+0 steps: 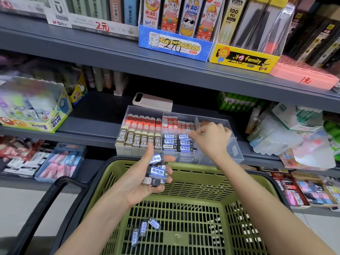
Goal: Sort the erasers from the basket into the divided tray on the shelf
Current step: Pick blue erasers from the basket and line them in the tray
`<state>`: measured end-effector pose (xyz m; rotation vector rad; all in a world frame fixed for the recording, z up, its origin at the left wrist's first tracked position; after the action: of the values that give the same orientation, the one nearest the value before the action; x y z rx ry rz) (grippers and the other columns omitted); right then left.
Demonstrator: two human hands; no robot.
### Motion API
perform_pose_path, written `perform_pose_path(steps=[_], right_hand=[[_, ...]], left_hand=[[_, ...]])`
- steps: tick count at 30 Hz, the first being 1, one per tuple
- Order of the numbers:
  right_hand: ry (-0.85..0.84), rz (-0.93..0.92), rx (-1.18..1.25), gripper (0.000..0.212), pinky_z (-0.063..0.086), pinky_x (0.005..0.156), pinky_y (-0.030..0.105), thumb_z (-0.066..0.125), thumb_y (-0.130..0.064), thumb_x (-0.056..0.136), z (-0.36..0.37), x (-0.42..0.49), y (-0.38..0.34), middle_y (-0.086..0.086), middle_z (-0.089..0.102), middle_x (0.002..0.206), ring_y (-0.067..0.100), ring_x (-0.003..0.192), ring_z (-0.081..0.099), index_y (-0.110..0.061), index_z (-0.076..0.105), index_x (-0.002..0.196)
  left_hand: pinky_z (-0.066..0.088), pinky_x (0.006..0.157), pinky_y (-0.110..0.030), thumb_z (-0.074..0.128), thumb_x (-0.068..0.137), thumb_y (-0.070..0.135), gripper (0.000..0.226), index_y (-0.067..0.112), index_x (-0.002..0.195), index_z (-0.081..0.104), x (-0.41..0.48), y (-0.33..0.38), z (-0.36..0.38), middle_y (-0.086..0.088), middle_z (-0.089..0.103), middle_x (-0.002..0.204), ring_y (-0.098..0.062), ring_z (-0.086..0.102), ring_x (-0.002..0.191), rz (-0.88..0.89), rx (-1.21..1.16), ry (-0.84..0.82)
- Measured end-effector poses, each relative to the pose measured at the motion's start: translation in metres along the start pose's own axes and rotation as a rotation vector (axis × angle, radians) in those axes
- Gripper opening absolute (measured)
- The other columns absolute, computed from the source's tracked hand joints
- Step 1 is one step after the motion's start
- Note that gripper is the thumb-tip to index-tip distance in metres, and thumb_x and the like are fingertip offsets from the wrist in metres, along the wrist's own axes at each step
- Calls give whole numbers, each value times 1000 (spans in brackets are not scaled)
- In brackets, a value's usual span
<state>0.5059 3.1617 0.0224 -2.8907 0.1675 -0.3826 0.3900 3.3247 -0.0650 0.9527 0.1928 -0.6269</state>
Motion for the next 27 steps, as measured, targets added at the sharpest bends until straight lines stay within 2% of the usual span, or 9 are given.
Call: perform_pose_path(steps=[5,9,12,16,17,19,22,25,27], right_hand=[[-27,-52,-136,30,28,91,39,58,-47,83,10,5,-4,2,68,89,28,100,52,-24,76,77],[55,-125,-234,30,26,87,39,56,-43,82,11,1,-14,4,68,91,28,94,52,-21,76,78],[62,-150,-265,32,25,93,42,55,-45,83,9,-1,-16,5,68,96,28,96,51,-20,77,82],[165,-251,-71,28,23,99,41,61,-48,82,-23,-25,-33,2,67,108,26,102,53,-24,77,79],[132,-314,63,24,24,98,39,63,-47,82,-28,-35,-42,-1,66,112,23,105,52,-27,76,80],[-109,-436,333,22,28,101,44,60,-46,85,-23,-58,-65,-5,63,118,18,112,48,-31,74,93],[-419,-563,378,29,31,103,45,58,-45,87,-8,-88,-91,-9,59,121,14,116,46,-30,69,110],[-499,-547,464,19,35,100,39,68,-34,83,-5,-94,-94,-10,62,110,12,110,50,-24,72,99],[-557,-492,617,7,44,87,26,73,-25,80,-6,-95,-93,-12,63,92,4,92,56,-24,71,87]], left_hand=[[44,40,-23,47,69,68,70,11,97,75,0,-1,1,-7,65,72,-16,62,58,-6,-7,-1],[44,40,-23,48,69,67,69,10,96,75,-1,0,0,-7,65,72,-17,62,58,-3,-9,3],[45,41,-23,46,70,68,70,10,97,75,-1,1,0,-8,65,72,-16,62,58,0,-6,-1],[45,40,-23,43,69,72,75,10,97,75,0,1,1,-7,64,70,-17,61,56,5,-21,-9],[44,40,-23,42,68,73,77,10,97,76,0,1,1,-7,64,69,-17,60,56,5,-21,-12],[42,40,-23,41,65,76,80,11,92,77,0,1,3,-7,63,68,-17,59,54,-1,-8,-26],[40,38,-22,44,59,79,72,14,73,74,-2,-4,10,-9,62,66,-19,58,52,-25,29,-60],[38,36,-22,46,57,78,69,14,66,70,-4,-7,13,-11,60,64,-20,57,51,-48,50,-73],[37,36,-22,45,56,79,70,16,69,72,-4,-8,14,-10,60,64,-19,57,51,-46,72,-89]])
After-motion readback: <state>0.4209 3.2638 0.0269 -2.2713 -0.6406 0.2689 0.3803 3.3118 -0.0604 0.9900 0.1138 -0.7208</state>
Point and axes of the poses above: each hand's wrist, its own x-axis towards the middle knuckle, its own z-axis out of the palm, y = z × x, the point moved 10 cm from there along x, towards the middle knuckle
